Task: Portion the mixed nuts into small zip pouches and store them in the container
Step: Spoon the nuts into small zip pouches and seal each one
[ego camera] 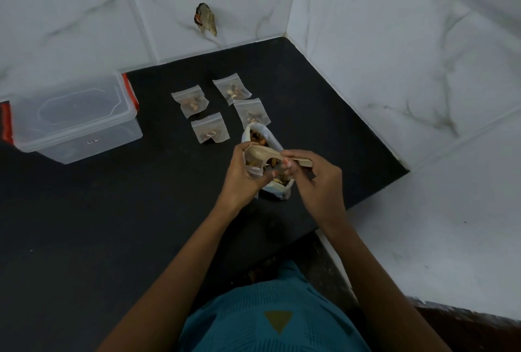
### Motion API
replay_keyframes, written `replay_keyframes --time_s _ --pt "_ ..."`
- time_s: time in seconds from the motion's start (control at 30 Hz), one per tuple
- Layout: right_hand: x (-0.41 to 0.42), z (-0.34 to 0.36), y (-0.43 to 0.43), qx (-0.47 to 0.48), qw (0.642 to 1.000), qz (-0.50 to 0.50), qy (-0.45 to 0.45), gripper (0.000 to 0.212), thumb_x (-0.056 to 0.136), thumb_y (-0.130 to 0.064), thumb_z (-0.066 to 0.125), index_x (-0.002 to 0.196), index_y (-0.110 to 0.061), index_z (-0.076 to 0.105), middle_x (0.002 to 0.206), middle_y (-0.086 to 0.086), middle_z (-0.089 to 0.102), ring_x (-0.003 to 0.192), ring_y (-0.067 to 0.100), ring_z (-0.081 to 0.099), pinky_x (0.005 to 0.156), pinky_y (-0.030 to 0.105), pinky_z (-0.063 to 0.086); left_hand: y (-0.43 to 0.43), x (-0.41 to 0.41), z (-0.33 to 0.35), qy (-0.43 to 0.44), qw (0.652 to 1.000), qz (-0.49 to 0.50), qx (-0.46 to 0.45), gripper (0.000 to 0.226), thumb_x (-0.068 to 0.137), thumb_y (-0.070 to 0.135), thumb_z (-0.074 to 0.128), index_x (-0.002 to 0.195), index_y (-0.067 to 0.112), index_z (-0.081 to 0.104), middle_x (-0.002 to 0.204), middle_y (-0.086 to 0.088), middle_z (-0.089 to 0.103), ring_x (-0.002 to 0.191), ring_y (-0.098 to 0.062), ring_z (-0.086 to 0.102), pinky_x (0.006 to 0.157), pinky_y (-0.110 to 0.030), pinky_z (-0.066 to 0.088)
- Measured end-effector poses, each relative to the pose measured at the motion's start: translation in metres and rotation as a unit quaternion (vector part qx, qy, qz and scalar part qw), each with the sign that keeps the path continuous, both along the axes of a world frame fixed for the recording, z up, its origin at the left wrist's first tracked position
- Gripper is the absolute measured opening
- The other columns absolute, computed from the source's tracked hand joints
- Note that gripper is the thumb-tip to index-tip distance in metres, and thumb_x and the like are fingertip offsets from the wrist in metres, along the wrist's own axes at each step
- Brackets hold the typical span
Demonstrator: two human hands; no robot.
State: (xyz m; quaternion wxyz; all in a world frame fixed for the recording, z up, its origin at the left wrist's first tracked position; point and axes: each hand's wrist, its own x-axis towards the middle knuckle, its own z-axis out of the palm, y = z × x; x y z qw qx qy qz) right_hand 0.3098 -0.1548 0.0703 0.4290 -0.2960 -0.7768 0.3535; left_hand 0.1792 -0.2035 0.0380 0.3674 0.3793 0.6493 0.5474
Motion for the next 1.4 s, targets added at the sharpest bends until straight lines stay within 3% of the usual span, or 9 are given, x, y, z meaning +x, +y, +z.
replay_keyframes --time_s 0.17,0.3,0.43,0.53,0.77,0.87,0.97,1.2,1.4 --pt "0.001 0.003 -0.003 -0.003 1.000 -0.004 0.015 0.023 0.086 -0.018 0.052 0.105 -0.008 0.060 0.094 -0.001 0.064 0.088 0.004 0.063 0.076 0.019 0.054 -0.001 -0.001 -0.003 0.004 1.000 0.000 0.001 0.057 0.073 0.014 0.077 0.115 0.022 0.039 0.105 0.017 0.046 0.096 0.007 0.048 0.074 0.002 0.040" --pt "0.002 0.006 -0.005 -0.073 0.996 -0.019 0.040 0.017 0.087 -0.010 0.056 0.104 -0.009 0.060 0.087 -0.012 0.063 0.078 -0.006 0.063 0.069 0.011 0.050 -0.003 -0.003 -0.010 0.009 1.000 -0.008 0.006 0.060 0.073 0.008 0.075 0.117 0.023 0.037 0.111 0.014 0.047 0.100 0.004 0.049 0.081 -0.002 0.041" --pt "0.006 0.005 0.002 -0.169 0.979 -0.084 0.078 0.016 0.089 -0.004 0.054 0.102 -0.007 0.063 0.078 -0.003 0.064 0.069 0.001 0.062 0.066 0.015 0.050 -0.008 -0.011 -0.017 0.026 1.000 0.010 -0.008 0.059 0.073 0.007 0.075 0.117 0.023 0.040 0.120 0.006 0.045 0.107 -0.002 0.047 0.084 -0.010 0.043" --pt "0.009 -0.009 0.013 -0.199 0.971 -0.125 0.044 0.015 0.090 -0.007 0.054 0.100 -0.003 0.064 0.075 -0.003 0.063 0.066 -0.001 0.060 0.063 0.014 0.050 -0.013 -0.017 -0.021 0.030 0.999 0.014 -0.026 0.055 0.074 0.003 0.072 0.115 0.023 0.041 0.118 0.008 0.045 0.103 0.001 0.047 0.077 -0.001 0.041" --pt "0.011 -0.048 0.021 -0.239 0.955 -0.158 -0.074 0.013 0.092 -0.013 0.053 0.096 -0.009 0.065 0.081 0.002 0.064 0.072 0.007 0.059 0.070 0.020 0.049 -0.016 -0.018 -0.031 0.016 0.993 -0.006 -0.120 0.056 0.078 0.002 0.067 0.124 0.022 0.040 0.117 0.006 0.047 0.105 -0.006 0.047 0.073 -0.010 0.039" --pt "0.007 -0.053 0.018 -0.225 0.958 -0.156 -0.089 0.011 0.091 -0.012 0.054 0.096 -0.013 0.064 0.083 0.002 0.064 0.074 0.008 0.059 0.068 0.012 0.047 -0.014 -0.016 -0.031 -0.005 0.990 -0.014 -0.142 0.055 0.078 0.003 0.067 0.121 0.024 0.039 0.114 0.006 0.047 0.103 -0.005 0.047 0.069 -0.009 0.036" --pt "0.001 -0.055 0.017 -0.226 0.958 -0.154 -0.081 0.015 0.091 -0.011 0.054 0.100 -0.007 0.065 0.082 -0.001 0.063 0.073 0.000 0.058 0.066 0.006 0.046 -0.011 -0.016 -0.030 -0.019 0.989 -0.015 -0.148 0.055 0.079 0.003 0.067 0.123 0.021 0.040 0.113 0.007 0.047 0.102 -0.005 0.047 0.068 -0.008 0.036" --pt "-0.017 -0.061 0.023 -0.290 0.941 -0.166 -0.049 0.016 0.092 -0.013 0.055 0.097 -0.003 0.064 0.070 -0.005 0.063 0.058 -0.007 0.059 0.060 0.008 0.047 -0.005 -0.017 -0.029 -0.061 0.987 -0.022 -0.146 0.050 0.079 0.003 0.066 0.117 0.024 0.042 0.116 0.005 0.049 0.104 -0.006 0.048 0.068 -0.010 0.038" --pt "-0.024 -0.061 0.028 -0.364 0.915 -0.175 -0.009 0.012 0.091 -0.013 0.056 0.092 -0.005 0.065 0.067 -0.003 0.063 0.054 -0.004 0.059 0.057 0.010 0.048 -0.005 -0.020 -0.032 -0.061 0.988 -0.024 -0.143 0.048 0.079 0.003 0.066 0.114 0.025 0.043 0.117 0.003 0.050 0.109 -0.009 0.049 0.074 -0.012 0.038"
